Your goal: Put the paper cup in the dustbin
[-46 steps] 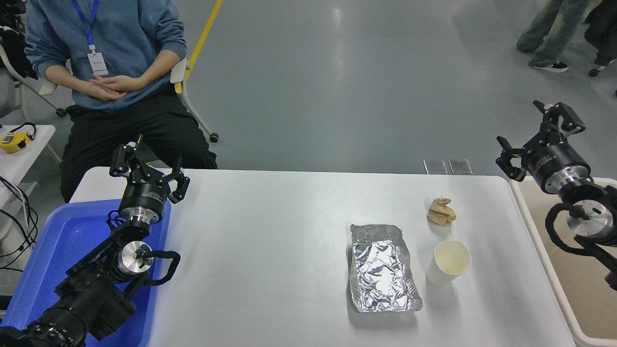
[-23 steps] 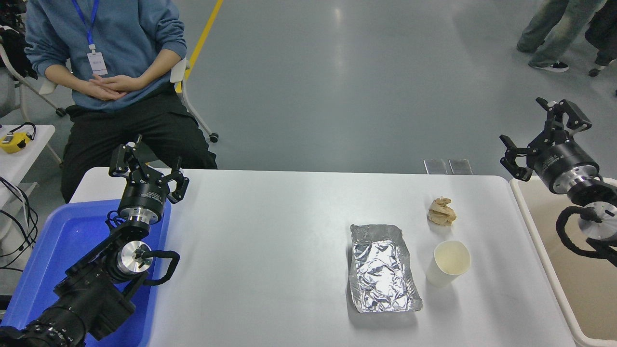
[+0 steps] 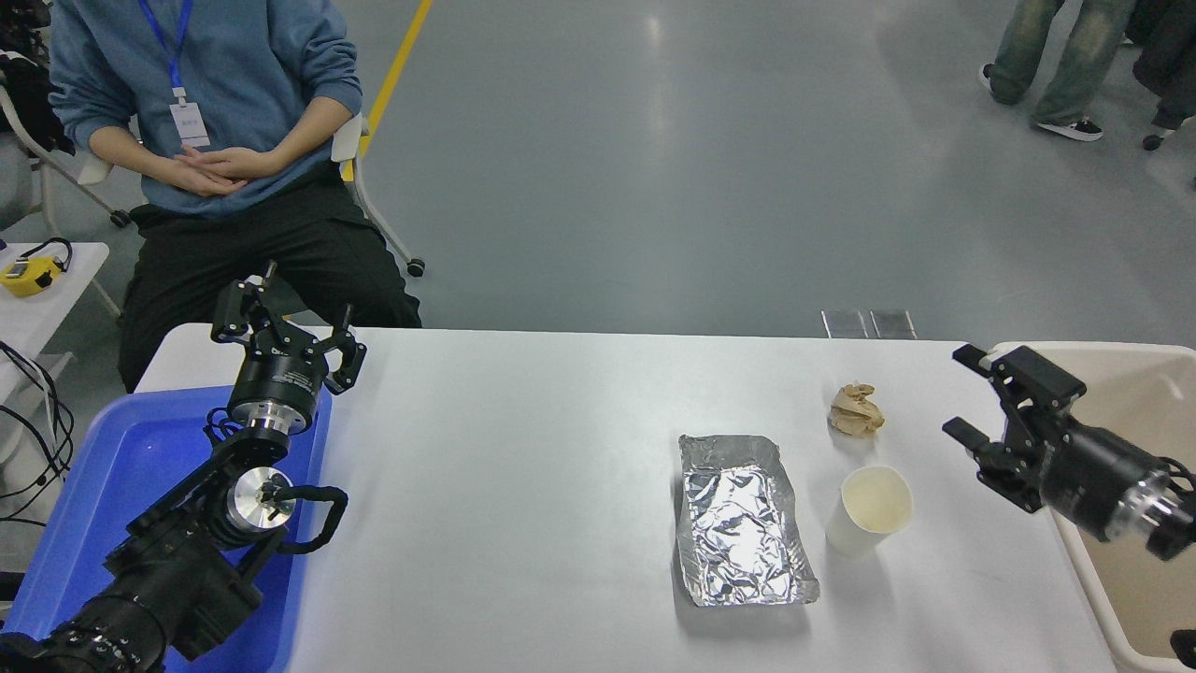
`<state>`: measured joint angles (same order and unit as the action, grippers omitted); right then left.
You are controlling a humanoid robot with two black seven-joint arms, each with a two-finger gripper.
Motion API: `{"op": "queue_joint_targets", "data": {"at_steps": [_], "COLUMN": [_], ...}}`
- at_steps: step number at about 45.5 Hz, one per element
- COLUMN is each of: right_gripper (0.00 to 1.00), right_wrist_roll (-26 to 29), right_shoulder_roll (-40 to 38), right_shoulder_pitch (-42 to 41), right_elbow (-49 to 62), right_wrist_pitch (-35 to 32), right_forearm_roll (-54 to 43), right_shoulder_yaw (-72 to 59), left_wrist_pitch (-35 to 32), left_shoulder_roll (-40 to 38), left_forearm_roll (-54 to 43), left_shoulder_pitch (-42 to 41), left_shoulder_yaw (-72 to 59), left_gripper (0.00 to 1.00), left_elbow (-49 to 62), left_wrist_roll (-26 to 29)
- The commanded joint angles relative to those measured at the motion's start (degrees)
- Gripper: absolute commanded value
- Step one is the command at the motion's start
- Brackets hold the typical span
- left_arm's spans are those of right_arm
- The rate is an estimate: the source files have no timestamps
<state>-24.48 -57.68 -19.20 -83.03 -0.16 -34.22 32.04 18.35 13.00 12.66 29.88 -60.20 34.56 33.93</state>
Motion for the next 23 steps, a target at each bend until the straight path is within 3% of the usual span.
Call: {"op": "queue_joint_targets", "data": {"at_steps": [1, 12, 23], "right_gripper": [0.98, 0.98, 0.98], "right_wrist_roll": [-2.5, -2.59, -2.77], "right_shoulder_roll": [-3.23, -2.26, 7.57], "right_shoulder_pitch": [4.7, 4.0, -1.45], "right_elbow": [-1.7, 4.88, 10.43], "right_wrist_pitch": [3.41, 6.92, 8.95], "right_forearm_roll": [-21.83, -32.66, -34.52], "right_shoulder_yaw": [-0.49, -0.67, -6.81], "left_wrist_pitch": [0.02, 0.02, 0.02], "left_shoulder_roll": [-0.08, -0.08, 0.01], "left_forearm_roll": [0.0, 0.0, 0.0], "left_shoulder_pitch": [0.0, 0.0, 0.0], "left_shoulder_yaw": [0.0, 0.0, 0.0], "left_gripper": [1.0, 1.0, 1.0], "left_elbow": [0.07, -0.02, -0.02], "left_wrist_roll": [0.0, 0.0, 0.0]}}
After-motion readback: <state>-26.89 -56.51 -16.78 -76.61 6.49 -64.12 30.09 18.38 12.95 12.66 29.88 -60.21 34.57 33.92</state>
